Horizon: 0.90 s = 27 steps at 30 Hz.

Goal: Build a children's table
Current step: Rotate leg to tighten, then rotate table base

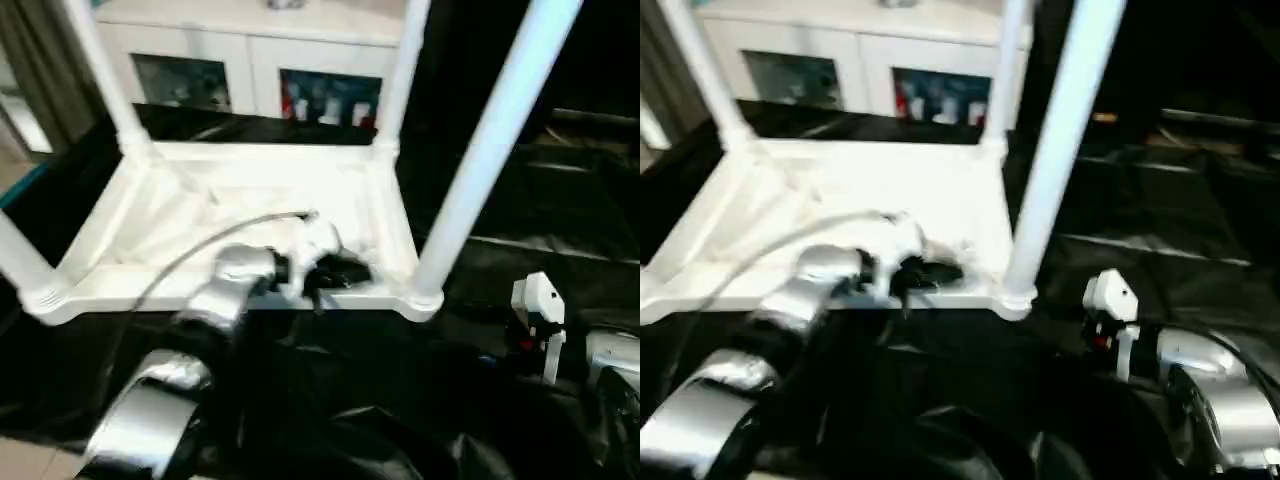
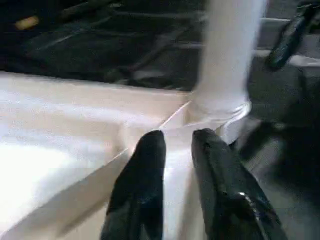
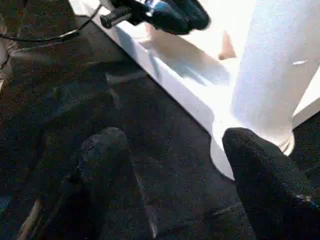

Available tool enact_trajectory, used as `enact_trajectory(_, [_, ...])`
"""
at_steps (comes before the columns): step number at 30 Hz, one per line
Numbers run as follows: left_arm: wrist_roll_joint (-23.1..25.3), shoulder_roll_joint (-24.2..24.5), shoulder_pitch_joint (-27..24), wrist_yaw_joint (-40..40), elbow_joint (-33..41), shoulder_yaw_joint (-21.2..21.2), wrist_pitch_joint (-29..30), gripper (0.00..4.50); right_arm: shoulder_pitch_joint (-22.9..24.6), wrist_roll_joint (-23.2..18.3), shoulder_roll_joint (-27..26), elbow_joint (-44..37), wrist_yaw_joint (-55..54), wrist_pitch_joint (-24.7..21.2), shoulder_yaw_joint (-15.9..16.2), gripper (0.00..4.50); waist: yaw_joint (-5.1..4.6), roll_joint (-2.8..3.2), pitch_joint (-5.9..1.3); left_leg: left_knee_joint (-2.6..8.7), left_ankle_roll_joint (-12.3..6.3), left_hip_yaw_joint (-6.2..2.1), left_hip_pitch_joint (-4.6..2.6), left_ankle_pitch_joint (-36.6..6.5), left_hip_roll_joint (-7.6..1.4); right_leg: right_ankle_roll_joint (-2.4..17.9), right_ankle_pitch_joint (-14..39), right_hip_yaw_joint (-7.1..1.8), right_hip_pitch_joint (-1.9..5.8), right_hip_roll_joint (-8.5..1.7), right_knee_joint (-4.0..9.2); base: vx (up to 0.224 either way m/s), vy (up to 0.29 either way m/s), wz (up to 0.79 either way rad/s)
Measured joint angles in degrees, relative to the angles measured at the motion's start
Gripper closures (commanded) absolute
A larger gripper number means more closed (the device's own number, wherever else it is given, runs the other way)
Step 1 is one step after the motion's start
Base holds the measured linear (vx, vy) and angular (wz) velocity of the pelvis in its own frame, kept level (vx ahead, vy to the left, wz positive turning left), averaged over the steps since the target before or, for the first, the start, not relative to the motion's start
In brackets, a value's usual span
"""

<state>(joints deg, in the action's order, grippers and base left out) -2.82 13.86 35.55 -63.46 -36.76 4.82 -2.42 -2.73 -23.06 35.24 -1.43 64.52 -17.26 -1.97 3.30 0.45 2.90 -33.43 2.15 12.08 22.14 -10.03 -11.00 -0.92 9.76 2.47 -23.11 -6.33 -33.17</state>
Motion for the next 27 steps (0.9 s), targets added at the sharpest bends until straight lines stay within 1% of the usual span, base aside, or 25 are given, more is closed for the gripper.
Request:
enact_trajectory(2, [-0.78, 1.96, -3.92, 0.76, 5.78, -1.68, 2.44, 3.01, -0.91, -0.53, -2.18, -0.24, -1.22, -0.33, 0.30, 0.99, -0.26, 0.01, -0.01, 0.04, 0.01, -0.01, -0.03, 0.00, -0.01, 0.00, 0.00, 0.00, -0.01, 0.02, -0.01, 0.000, 0.000, 0.00])
enact_trajectory(3, [-0.89, 2.46, -5.08, 1.33, 7.36, -2.21, 3.30, 2.95, -1.24, -0.73, -2.92, -0.20, -1.76, -0.51, 0.45, 0.99, -0.16, 0.01, 0.00, 0.05, 0.01, -0.01, 0.03, 0.00, -0.01, 0.00, 0.00, 0.02, -0.04, 0.02, -0.01, 0.000, 0.000, 0.00])
enact_trajectory(4, [-0.86, 3.46, -7.70, 3.22, 11.01, -3.50, 5.13, 2.95, -2.80, -0.76, -4.45, 0.40, -2.50, -0.81, 1.11, 0.99, -0.35, 0.00, 0.00, 0.05, 0.01, -0.01, 0.03, 0.00, -0.02, 0.01, 0.00, 0.01, -0.06, 0.03, -0.02, 0.000, 0.000, 0.00])
enact_trajectory(5, [-0.86, 4.13, -10.43, 5.41, 14.78, -5.38, 7.19, 2.84, -4.70, -0.69, -5.79, 1.89, -2.65, -0.83, 2.17, 0.99, -0.78, 0.00, 0.00, 0.08, 0.01, 0.00, 0.01, 0.00, -0.02, 0.01, 0.00, 0.00, -0.06, 0.04, -0.02, 0.000, 0.000, 0.00])
enact_trajectory(6, [-0.89, 4.54, -12.25, 7.15, 17.39, -7.15, 8.65, 2.73, -5.64, -0.65, -6.97, 3.00, -2.80, -0.82, 2.66, 0.99, -0.96, -0.04, 0.02, 0.03, 0.01, -0.03, 0.02, 0.00, -0.04, 0.02, -0.01, 0.04, -0.07, 0.06, -0.04, 0.000, 0.000, 0.00])
enact_trajectory(8, [-1.88, 5.50, -15.23, 9.72, 22.89, -10.17, 12.43, 2.60, -6.84, 0.14, -7.97, 5.11, -2.95, -0.81, 4.50, 0.99, -0.72, -0.11, 0.05, 0.03, 0.03, -0.07, 0.05, 0.00, -0.06, 0.02, 0.00, 0.10, -0.06, 0.05, -0.05, 0.000, 0.000, 0.00])
enact_trajectory(10, [-4.46, 6.72, -18.63, 10.20, 28.99, -12.95, 16.15, 2.54, -8.44, 0.78, -9.18, 6.94, -3.43, -0.83, 5.52, 0.99, -0.38, -0.14, 0.07, -0.01, 0.03, -0.06, 0.04, 0.00, -0.04, 0.02, 0.00, 0.05, -0.04, 0.05, -0.07, 0.000, 0.000, 0.00])
enact_trajectory(12, [-6.98, 8.72, -22.23, 9.43, 34.57, -14.34, 19.73, 2.32, -10.32, 1.31, -10.58, 8.17, -4.15, -0.79, 6.51, 0.99, -0.15, -0.28, 0.09, -0.04, 0.04, -0.05, -0.01, 0.00, -0.03, 0.02, 0.00, 0.00, -0.03, 0.05, -0.10, 0.000, 0.000, 0.00])
enact_trajectory(14, [-9.32, 11.77, -27.27, 6.94, 39.93, -15.13, 24.10, 2.21, -12.49, 2.52, -12.41, 9.99, -5.63, -0.12, 7.15, 0.99, -0.24, -0.48, 0.09, -0.03, 0.05, -0.02, -0.05, 0.00, -0.02, 0.01, 0.00, -0.08, -0.04, 0.06, -0.15, 0.000, 0.000, 0.00])
enact_trajectory(15, [-9.93, 12.95, -29.12, 5.77, 41.30, -15.07, 25.48, 2.21, -13.00, 3.05, -12.81, 10.70, -6.58, 0.32, 7.14, 0.99, -0.22, -0.56, 0.10, -0.05, 0.05, -0.03, -0.07, 0.00, -0.02, 0.01, 0.00, -0.08, -0.04, 0.06, -0.16, 0.000, 0.000, 0.00])
enact_trajectory(16, [-10.26, 13.33, -30.54, 4.98, 42.17, -15.38, 26.82, 2.01, -13.47, 3.72, -12.86, 11.70, -7.35, 0.76, 7.14, 0.99, 0.05, -0.71, 0.13, -0.05, 0.05, -0.02, -0.06, 0.00, 0.00, -0.01, 0.02, -0.13, -0.02, 0.07, -0.17, 0.000, 0.000, 0.00])
enact_trajectory(17, [-11.17, 14.72, -33.06, 4.34, 43.92, -15.91, 28.20, 1.91, -14.73, 4.58, -13.89, 13.43, -8.50, 1.69, 7.35, 0.99, 0.01, -0.87, 0.12, -0.01, 0.06, 0.01, -0.07, 0.00, -0.01, -0.02, 0.02, -0.17, -0.02, 0.09, -0.18, 0.000, 0.000, 0.00])
enact_trajectory(19, [-11.70, 16.43, -36.62, 3.52, 45.75, -16.79, 30.72, 1.80, -16.50, 5.99, -14.44, 16.40, -11.43, 3.09, 7.06, 0.99, -0.08, -0.96, 0.15, -0.08, 0.06, 0.00, -0.07, 0.00, 0.00, -0.02, 0.02, -0.22, -0.04, 0.11, -0.20, 0.000, 0.000, 0.00])
enact_trajectory(20, [-12.49, 17.87, -39.81, 3.30, 48.03, -18.35, 32.47, 1.72, -17.96, 6.85, -15.01, 18.68, -13.43, 4.17, 6.93, 0.99, -0.21, -1.15, 0.22, -0.06, 0.07, 0.01, -0.07, 0.00, 0.00, -0.18, 0.12, -0.25, -0.04, 0.11, -0.22, 0.000, 0.000, 0.00])
enact_trajectory(22, [-13.45, 19.59, -43.09, 2.54, 50.09, -20.57, 34.05, 1.55, -19.25, 7.86, -14.92, 21.24, -16.08, 5.35, 6.08, 0.99, -0.01, -1.35, 0.26, -0.07, 0.07, 0.00, -0.08, 0.01, 0.00, -0.31, 0.19, -0.25, 0.01, 0.11, -0.22, 0.000, 0.000, 0.00])
enact_trajectory(24, [-14.21, 21.39, -46.79, 2.19, 51.69, -23.22, 34.50, 1.39, -20.74, 8.44, -15.32, 23.56, -18.30, 6.94, 5.61, 0.99, -0.12, -1.49, 0.25, -0.08, 0.07, 0.00, -0.08, 0.01, 0.01, -0.33, 0.20, -0.30, 0.01, 0.12, -0.22, 0.000, 0.000, 0.00])
enact_trajectory(27, [-14.39, 23.43, -51.32, 1.51, 51.42, -28.37, 33.54, 1.20, -22.82, 10.33, -16.20, 28.14, -22.79, 9.75, 4.16, 0.99, -0.20, -1.98, 0.16, -0.05, 0.07, -0.02, -0.10, 0.00, 0.01, -0.36, 0.22, -0.31, 0.00, 0.16, -0.23, 0.000, 0.000, 0.00])
